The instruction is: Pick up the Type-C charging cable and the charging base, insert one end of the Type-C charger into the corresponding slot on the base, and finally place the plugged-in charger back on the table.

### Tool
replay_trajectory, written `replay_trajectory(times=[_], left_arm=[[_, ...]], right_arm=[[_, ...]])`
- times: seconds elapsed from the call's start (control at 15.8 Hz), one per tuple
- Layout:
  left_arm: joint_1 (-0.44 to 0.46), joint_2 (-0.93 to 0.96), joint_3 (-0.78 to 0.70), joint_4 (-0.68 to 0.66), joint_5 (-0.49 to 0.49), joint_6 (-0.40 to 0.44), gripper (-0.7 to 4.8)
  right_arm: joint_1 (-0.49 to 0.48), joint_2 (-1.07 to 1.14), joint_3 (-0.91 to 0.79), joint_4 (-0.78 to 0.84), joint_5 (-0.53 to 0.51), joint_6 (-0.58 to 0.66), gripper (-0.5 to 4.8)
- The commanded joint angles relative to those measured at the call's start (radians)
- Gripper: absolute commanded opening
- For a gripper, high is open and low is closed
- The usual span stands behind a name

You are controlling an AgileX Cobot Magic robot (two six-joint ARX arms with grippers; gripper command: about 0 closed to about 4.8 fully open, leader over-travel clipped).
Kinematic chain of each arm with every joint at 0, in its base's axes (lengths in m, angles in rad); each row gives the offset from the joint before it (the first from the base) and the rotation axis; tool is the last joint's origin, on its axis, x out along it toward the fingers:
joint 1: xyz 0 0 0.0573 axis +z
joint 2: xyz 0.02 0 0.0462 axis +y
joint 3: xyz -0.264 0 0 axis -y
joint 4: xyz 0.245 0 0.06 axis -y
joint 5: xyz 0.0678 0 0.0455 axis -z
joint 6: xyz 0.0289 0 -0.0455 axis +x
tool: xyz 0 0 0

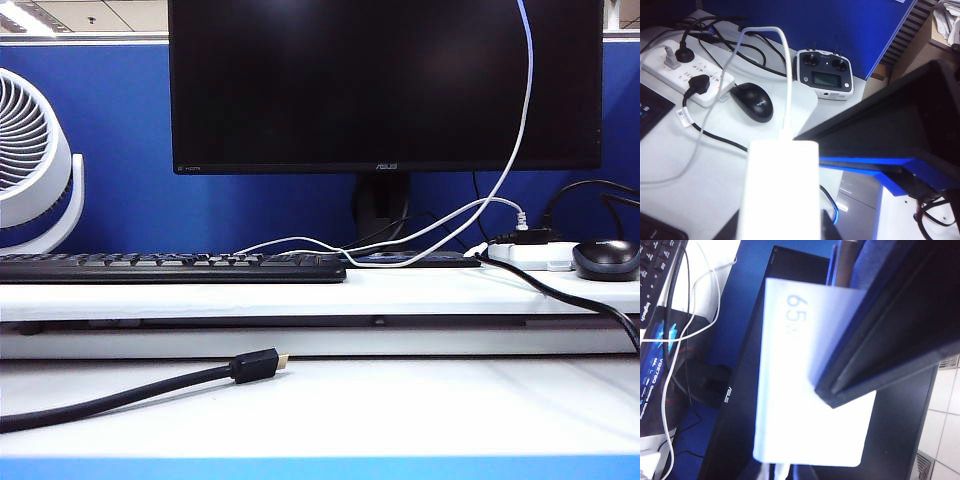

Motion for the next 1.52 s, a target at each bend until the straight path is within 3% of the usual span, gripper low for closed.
replay_trajectory(times=[0.06, 0.7, 1.52], left_arm=[[-0.006, 0.002, 0.007, 0.08, 0.009, 0.005, 0.85], [-0.006, 0.002, 0.007, 0.071, 0.001, 0.021, 0.85], [-0.006, 0.002, 0.007, 0.064, 0.001, 0.023, 0.85]], right_arm=[[-0.012, 0.006, 0.001, 0.022, -0.081, -0.002, 0.75], [-0.025, -0.02, 0.001, 0.032, -0.079, -0.002, 0.75], [-0.066, -0.047, 0.001, -0.032, 0.053, -0.001, 0.72]])
